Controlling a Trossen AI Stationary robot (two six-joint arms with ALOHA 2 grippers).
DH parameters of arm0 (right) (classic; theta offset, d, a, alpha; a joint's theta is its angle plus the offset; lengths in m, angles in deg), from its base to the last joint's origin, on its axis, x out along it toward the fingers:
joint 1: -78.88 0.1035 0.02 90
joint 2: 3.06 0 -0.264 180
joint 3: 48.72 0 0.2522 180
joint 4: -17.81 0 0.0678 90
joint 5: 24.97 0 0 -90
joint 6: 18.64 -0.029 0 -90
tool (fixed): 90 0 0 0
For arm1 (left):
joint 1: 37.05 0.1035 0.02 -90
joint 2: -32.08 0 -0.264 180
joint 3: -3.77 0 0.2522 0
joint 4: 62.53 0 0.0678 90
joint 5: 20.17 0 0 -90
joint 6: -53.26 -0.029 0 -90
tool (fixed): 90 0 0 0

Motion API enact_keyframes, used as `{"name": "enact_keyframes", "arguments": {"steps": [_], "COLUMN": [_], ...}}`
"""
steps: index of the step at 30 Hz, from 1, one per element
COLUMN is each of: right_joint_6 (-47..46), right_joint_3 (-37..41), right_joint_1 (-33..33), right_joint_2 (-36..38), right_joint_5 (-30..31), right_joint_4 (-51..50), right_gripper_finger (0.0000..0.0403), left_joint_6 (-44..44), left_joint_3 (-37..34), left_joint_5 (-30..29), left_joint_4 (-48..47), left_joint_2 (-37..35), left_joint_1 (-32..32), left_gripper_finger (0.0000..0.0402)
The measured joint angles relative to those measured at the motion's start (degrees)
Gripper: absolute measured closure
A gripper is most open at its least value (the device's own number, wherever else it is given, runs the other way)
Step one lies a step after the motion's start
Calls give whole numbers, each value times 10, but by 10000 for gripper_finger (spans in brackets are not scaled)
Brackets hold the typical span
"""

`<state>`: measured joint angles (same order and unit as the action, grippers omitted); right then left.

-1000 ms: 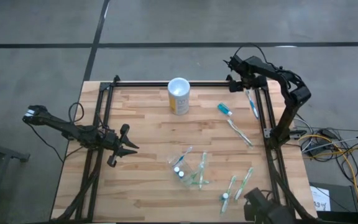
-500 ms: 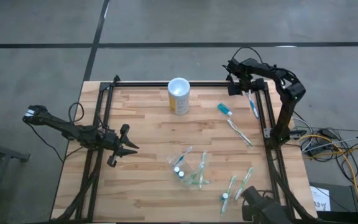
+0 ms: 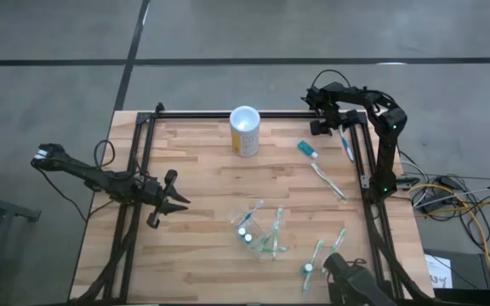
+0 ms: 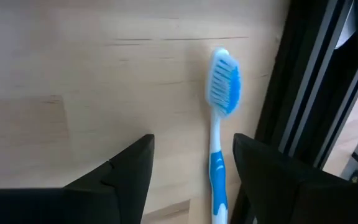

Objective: Pick & Place toothbrushing station
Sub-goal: Put the blue toothbrush into the left section of the transparent organizer

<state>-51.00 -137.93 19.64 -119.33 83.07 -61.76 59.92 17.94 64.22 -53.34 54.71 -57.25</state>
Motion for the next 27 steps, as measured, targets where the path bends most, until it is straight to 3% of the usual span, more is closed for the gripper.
{"name": "enact_keyframes", "arguments": {"steps": [19,27], "right_joint_6": [0,-2], "right_joint_3": [-1,-1], "right_joint_1": [-7,-11], "right_joint_2": [17,70], "right_joint_5": [-17,-15], "right_joint_4": [0,2], "right_gripper_finger": [248,254], "left_joint_6": [0,0], "left_joint_3": [0,0], "left_joint_5": [0,0], "left_joint_4": [-7,-8], "left_joint_2": [0,0], "left_joint_1": [0,0], "left_gripper_finger": [316,316]}}
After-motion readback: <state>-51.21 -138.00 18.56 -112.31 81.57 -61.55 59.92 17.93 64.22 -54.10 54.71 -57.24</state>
